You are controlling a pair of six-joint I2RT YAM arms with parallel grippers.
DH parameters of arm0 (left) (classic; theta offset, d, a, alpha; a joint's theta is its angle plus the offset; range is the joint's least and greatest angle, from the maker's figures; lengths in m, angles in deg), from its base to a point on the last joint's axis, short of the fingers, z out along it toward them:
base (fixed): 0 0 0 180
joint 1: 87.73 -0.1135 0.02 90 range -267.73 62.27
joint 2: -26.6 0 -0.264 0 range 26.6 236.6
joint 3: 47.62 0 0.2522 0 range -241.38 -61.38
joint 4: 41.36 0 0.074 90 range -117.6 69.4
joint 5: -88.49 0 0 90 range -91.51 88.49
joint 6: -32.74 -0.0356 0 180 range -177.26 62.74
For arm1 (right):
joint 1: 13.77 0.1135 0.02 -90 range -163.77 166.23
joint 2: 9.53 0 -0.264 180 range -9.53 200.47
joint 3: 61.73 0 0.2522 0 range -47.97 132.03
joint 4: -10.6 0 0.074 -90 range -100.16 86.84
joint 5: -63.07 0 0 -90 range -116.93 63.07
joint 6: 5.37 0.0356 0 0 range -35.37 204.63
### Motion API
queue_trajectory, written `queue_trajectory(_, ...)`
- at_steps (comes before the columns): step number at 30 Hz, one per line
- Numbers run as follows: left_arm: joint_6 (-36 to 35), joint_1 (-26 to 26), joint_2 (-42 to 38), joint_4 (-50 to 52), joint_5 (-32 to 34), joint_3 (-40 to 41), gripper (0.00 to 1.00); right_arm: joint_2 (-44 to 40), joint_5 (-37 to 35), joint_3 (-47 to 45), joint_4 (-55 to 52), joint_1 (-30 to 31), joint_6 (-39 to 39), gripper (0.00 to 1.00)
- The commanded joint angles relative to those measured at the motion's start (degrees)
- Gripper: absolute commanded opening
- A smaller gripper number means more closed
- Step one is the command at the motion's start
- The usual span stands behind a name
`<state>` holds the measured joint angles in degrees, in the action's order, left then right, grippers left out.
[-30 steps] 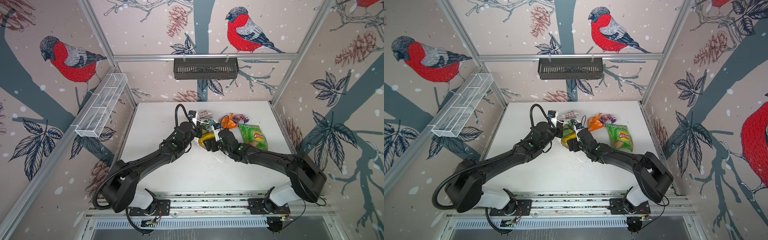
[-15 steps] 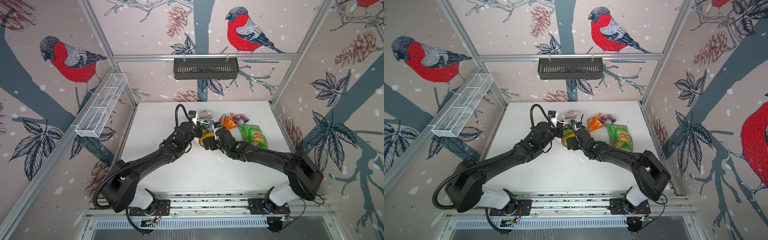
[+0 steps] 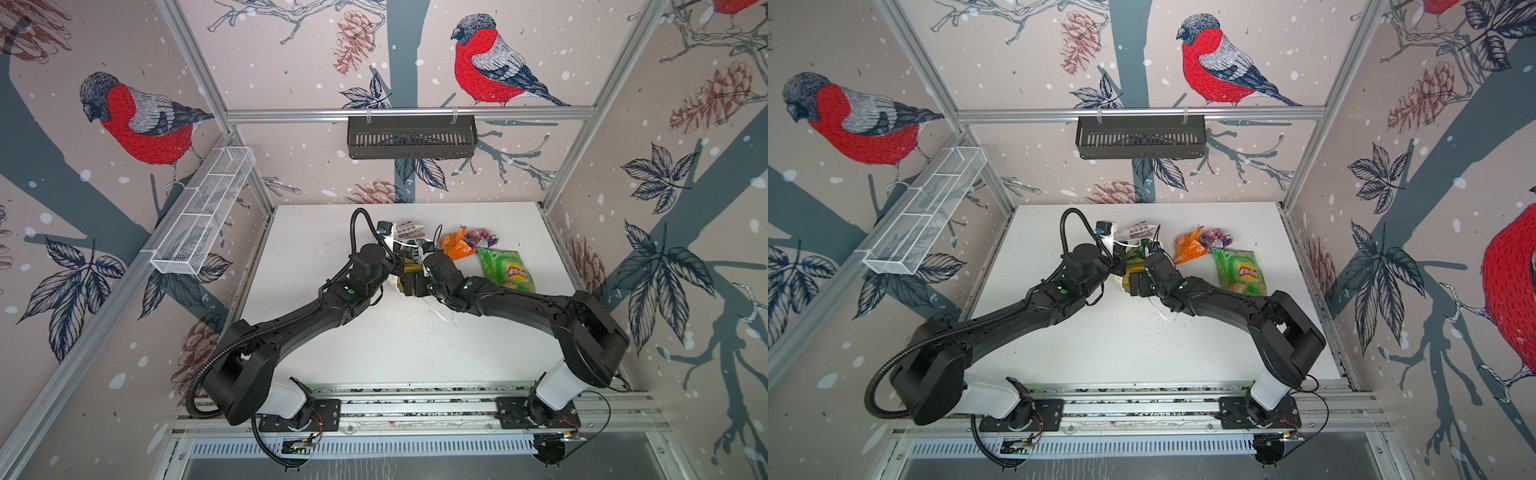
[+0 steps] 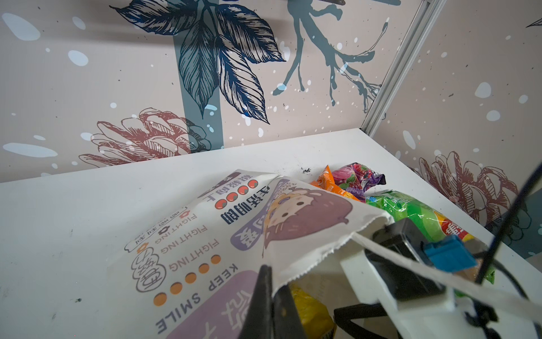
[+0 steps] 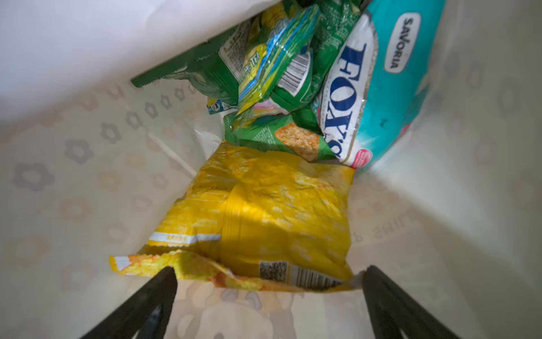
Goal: Take the snacks out of the paper bag
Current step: Pick up the snack from the paper bag.
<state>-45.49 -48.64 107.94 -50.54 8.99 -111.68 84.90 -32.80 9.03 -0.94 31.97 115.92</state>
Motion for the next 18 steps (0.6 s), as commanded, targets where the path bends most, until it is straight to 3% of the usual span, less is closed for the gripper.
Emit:
queue_trajectory(1, 0.18, 0.02, -0.13, -0.47, 0.26, -0.2, 0.0, 1.2, -0.62, 0.81, 0.76, -0.37, 0.44, 1.0)
queue_trajectory(12, -0.26, 0.02, -0.22, -0.15, 0.81, -0.26, 0.0, 3.38, 0.26, 1.28, 5.11, -0.83, -2.05, 0.99)
queue_trajectory(18, -0.76, 0.02, 0.18, -0.16, 0.99, -0.12, 0.0, 3.29, -1.11, 0.34, 8.9, -0.82, -4.83, 0.81)
